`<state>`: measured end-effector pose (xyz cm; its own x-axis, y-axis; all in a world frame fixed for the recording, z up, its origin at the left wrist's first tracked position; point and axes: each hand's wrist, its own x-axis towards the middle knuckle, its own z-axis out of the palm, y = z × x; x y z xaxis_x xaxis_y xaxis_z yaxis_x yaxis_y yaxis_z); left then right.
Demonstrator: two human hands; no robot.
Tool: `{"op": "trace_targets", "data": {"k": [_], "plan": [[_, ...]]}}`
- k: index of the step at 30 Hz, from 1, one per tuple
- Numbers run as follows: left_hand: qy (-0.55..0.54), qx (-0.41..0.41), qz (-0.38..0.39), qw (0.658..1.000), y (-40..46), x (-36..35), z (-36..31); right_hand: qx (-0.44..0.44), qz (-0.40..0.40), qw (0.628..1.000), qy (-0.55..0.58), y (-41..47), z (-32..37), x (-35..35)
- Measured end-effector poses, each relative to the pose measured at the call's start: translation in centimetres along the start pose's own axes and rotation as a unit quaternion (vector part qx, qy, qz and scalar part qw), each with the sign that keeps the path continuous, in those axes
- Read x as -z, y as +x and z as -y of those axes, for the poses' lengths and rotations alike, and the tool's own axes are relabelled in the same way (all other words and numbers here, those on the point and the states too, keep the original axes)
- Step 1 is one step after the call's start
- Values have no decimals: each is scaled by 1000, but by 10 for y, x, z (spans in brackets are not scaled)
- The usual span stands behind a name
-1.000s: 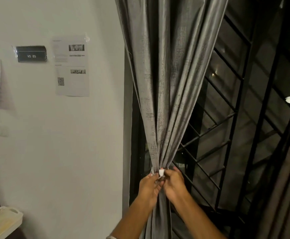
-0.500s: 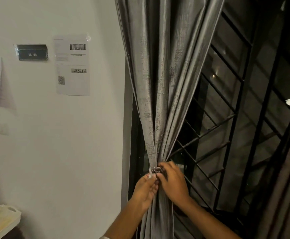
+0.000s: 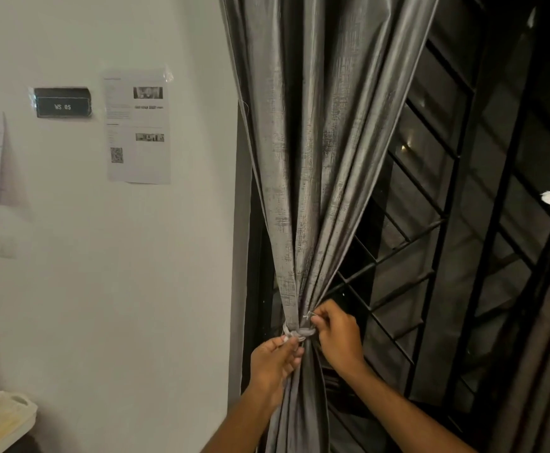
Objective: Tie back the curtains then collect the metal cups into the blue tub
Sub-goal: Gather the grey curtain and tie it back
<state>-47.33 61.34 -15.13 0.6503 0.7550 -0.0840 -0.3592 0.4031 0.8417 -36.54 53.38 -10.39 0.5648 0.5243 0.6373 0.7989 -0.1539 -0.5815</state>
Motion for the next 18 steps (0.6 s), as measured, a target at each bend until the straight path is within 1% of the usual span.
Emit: {"op": "trace_targets", "data": {"k": [5,8,14,16,18], "plan": [[37,-9,-32,999,5,15,-4,-38,-36,998,35,15,1,13],[59,-20,-41,997,9,21,-9,-38,-56,997,48,19,3,11],[77,-9,-42,996,14,32,-6,-38,-104,990,87,22,-1,8],[107,-22,-26,994,16,36,-3,-50,-97,989,99,23,-4,8],[128,-33,-3,991,18,40,2,-56,-39,991,112,28,-9,11]]}}
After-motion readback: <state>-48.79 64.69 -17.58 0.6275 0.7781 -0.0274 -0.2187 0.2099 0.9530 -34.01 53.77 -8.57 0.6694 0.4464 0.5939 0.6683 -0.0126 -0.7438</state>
